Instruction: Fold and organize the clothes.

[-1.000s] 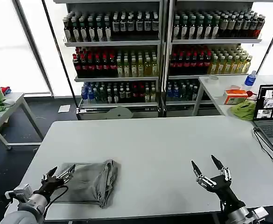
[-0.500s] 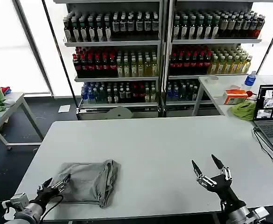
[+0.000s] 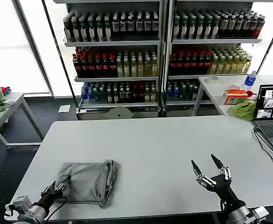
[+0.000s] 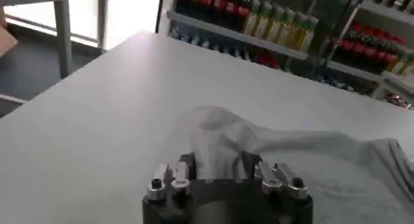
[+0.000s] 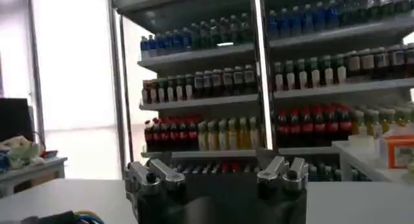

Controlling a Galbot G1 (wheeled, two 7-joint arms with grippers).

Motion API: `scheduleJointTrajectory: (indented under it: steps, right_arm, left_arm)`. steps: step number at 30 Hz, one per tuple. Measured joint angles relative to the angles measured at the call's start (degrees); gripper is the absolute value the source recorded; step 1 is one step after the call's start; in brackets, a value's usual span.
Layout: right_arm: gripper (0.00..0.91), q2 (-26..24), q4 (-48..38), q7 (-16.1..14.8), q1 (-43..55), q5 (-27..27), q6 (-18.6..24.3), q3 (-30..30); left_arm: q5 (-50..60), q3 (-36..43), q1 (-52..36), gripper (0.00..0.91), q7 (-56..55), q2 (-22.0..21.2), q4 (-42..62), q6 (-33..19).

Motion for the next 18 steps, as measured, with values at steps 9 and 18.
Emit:
scheduleJointTrajectory:
  steps: [9, 18]
  right_arm:
    - [0.907, -0.15, -0.21, -0.08, 0.39, -0.01, 0.00, -0.22]
    - [0.907, -0.48, -0.89, -0.09, 1.18, 0.13, -0.03, -0.74]
  left_arm:
    - [-0.91, -1.43, 0.59, 0.010, -0.11, -0.98, -1.69, -0.48]
    - [-2.78, -8.93, 1.78, 0.020, 0.56, -0.57, -3.95, -0.69]
